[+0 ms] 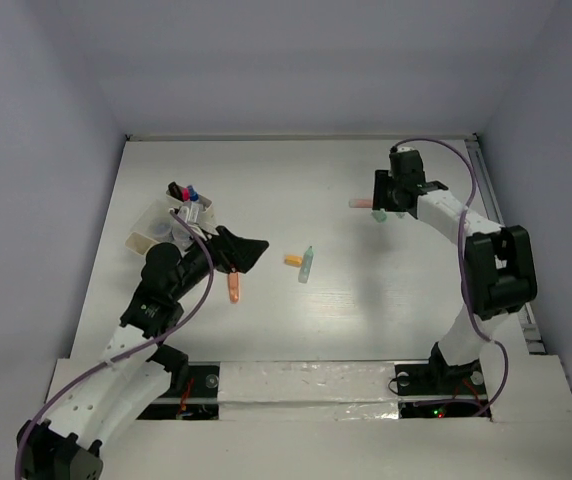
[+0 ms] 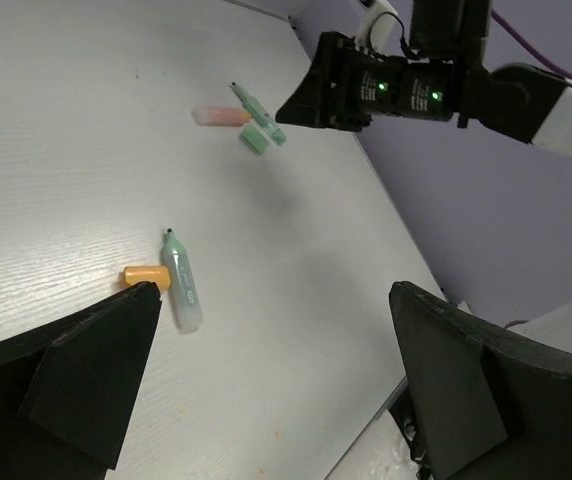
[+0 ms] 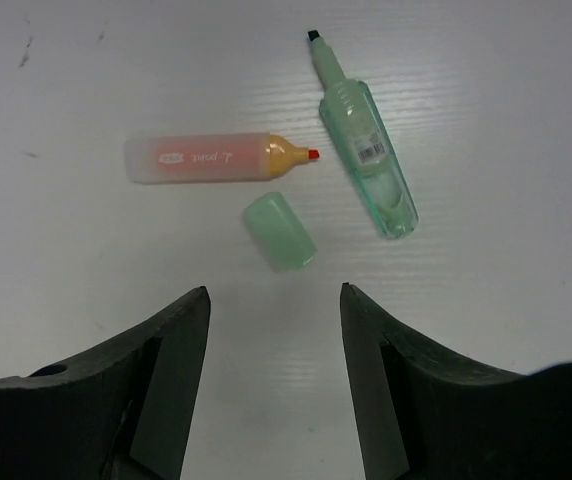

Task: Sort the stationery into containers
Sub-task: Pick up the pen from the center of the board.

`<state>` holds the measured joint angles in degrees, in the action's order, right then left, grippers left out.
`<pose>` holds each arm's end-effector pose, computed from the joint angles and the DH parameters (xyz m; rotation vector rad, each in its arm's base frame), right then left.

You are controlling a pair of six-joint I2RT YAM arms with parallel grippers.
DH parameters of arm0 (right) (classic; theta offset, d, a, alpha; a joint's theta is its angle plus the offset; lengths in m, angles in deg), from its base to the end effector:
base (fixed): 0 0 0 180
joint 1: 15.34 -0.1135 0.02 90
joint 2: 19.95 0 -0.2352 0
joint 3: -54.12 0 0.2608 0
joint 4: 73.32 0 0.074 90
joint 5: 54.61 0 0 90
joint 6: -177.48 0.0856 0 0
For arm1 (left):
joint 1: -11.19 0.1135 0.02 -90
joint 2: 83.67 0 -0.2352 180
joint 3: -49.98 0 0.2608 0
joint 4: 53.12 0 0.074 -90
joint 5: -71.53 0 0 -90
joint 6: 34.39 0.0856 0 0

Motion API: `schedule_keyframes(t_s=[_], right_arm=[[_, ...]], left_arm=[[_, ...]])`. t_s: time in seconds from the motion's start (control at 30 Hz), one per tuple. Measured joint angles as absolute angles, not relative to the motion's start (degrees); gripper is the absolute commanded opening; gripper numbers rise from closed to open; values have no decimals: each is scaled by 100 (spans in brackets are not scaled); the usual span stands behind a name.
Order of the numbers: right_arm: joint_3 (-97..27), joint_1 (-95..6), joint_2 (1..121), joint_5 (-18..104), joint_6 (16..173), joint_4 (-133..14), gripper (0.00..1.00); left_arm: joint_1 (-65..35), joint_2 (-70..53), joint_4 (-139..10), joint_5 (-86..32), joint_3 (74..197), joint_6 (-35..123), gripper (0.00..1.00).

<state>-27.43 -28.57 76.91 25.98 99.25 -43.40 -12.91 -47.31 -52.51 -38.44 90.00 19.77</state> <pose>0.4035 0.0805 0.1657 0.0496 2.3463 0.0206 0.2116 -0.1267 0.2811 0.1361 1.5972 -1.0879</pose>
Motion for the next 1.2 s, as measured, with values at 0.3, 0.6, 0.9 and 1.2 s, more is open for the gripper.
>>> schedule_keyframes(t_s=[0.3, 0.6, 0.9, 1.2], right_arm=[[-4089, -2815, 8852, 3208, 9789, -4049, 75], [-4214, -3058, 9293, 3623, 10001, -4034, 83], [-4662, -3154, 9744, 3450, 10349, -3933, 94], [-4789, -3152, 10012, 3194, 10633, -3885, 100]], left_arm=[[-1437, -4499, -5203, -3934, 9000, 1975, 98], [-1459, -4484, -5065, -3949, 9000, 1975, 98], [-1459, -4484, -5006, -3956, 8998, 1975, 98], [-1459, -4484, -4978, -3962, 8998, 1971, 97]])
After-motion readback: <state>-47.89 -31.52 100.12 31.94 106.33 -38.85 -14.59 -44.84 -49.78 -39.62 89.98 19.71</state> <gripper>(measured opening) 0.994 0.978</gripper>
